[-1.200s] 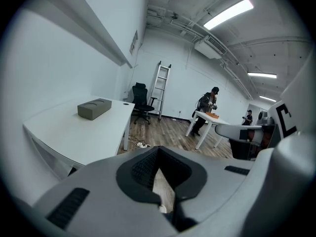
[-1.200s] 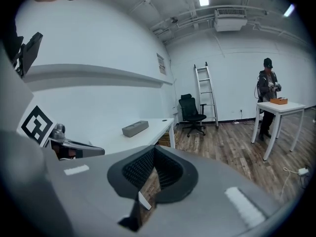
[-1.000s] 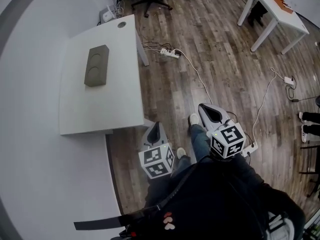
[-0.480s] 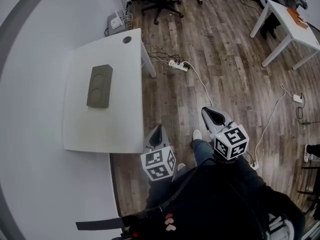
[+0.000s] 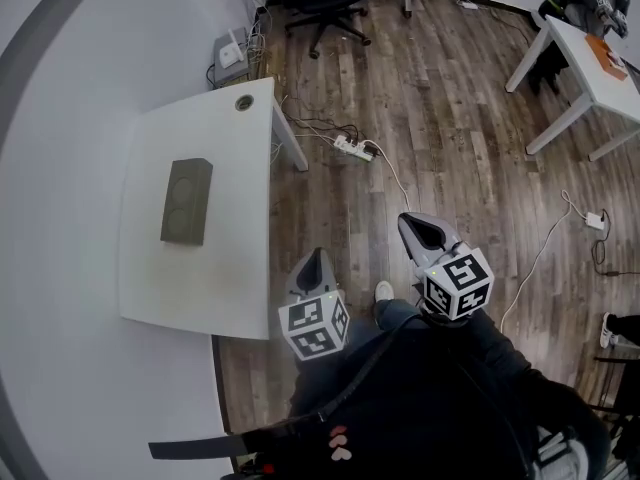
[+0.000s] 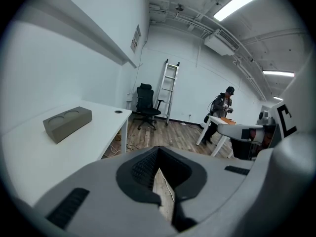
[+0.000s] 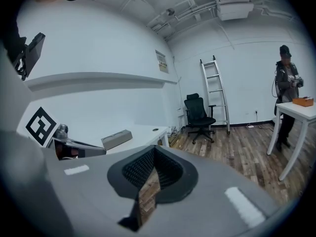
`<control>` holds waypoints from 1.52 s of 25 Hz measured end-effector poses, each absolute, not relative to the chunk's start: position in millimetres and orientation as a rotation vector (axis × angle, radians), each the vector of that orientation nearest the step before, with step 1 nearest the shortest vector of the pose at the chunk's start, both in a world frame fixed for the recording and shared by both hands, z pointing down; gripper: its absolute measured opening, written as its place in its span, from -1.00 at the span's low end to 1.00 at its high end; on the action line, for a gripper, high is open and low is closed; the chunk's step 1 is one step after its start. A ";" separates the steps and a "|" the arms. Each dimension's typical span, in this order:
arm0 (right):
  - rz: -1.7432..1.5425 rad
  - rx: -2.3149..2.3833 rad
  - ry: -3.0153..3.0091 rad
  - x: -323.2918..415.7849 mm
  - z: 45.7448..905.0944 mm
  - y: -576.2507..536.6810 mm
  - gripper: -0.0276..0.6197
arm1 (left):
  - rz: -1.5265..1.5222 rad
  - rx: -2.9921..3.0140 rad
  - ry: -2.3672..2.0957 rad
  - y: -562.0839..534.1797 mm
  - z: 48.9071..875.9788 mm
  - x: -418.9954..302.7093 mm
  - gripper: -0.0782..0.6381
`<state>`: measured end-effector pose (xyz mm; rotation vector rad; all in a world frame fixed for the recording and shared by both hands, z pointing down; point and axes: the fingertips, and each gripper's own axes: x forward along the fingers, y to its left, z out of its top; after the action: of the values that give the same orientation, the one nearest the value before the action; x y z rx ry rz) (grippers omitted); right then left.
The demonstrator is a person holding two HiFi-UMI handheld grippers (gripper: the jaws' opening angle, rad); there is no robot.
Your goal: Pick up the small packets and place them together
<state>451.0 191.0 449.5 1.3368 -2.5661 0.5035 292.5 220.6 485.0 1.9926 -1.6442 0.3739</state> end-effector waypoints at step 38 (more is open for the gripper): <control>0.525 1.233 -2.610 370.0 454.7 -97.7 -0.93 | 0.357 1.950 -1.662 -66.7 488.8 230.8 -0.79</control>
<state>370.0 -97.7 454.7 1.2329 -2.6102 0.5250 230.8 -66.7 488.8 1.9504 -1.6624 0.3571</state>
